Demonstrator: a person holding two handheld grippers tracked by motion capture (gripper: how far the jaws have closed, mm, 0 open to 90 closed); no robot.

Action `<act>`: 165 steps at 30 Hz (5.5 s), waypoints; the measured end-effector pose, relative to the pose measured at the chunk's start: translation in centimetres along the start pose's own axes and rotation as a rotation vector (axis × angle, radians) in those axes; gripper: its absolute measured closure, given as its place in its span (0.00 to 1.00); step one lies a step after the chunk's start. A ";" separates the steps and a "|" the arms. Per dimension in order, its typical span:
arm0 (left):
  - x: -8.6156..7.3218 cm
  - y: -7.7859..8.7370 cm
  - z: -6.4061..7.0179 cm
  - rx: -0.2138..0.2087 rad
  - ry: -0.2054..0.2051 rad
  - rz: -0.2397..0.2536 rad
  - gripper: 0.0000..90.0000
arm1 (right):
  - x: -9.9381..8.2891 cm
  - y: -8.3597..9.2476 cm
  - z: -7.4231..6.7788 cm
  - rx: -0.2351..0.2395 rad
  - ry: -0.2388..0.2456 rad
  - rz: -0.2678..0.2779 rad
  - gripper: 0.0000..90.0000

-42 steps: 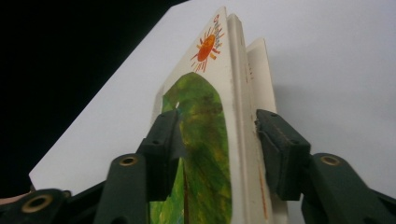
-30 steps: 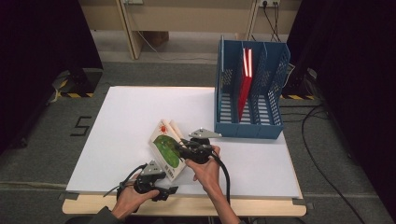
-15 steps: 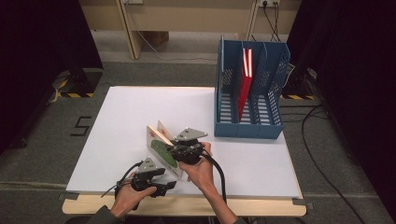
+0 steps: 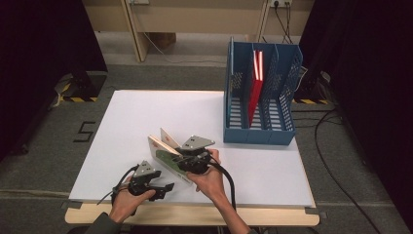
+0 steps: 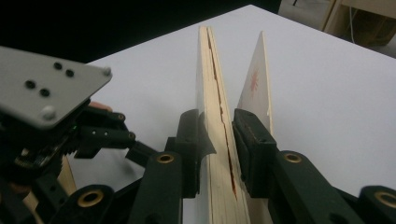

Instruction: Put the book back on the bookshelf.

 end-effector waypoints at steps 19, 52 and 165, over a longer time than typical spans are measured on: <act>0.6 0.3 0.1 0.011 -0.032 0.076 0.27 | -0.2 0.5 -0.5 -0.005 0.004 0.059 0.67; 1.1 0.7 0.3 0.003 -0.048 0.136 0.29 | -1.0 1.9 -0.7 -0.077 -0.020 0.151 0.53; 0.5 1.7 -2.8 0.083 0.036 0.085 0.29 | -5.4 13.2 5.3 -0.610 -0.088 0.297 0.84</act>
Point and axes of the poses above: each handheld gripper's, and its own axes: y roughly backward along the jaws, x roughly out of its top, z roughly to its right, the point moved 3 cm from there along -y, roughly forward along the jaws, and after that the axes turned 13 degrees about y, right-handed, at the moved point
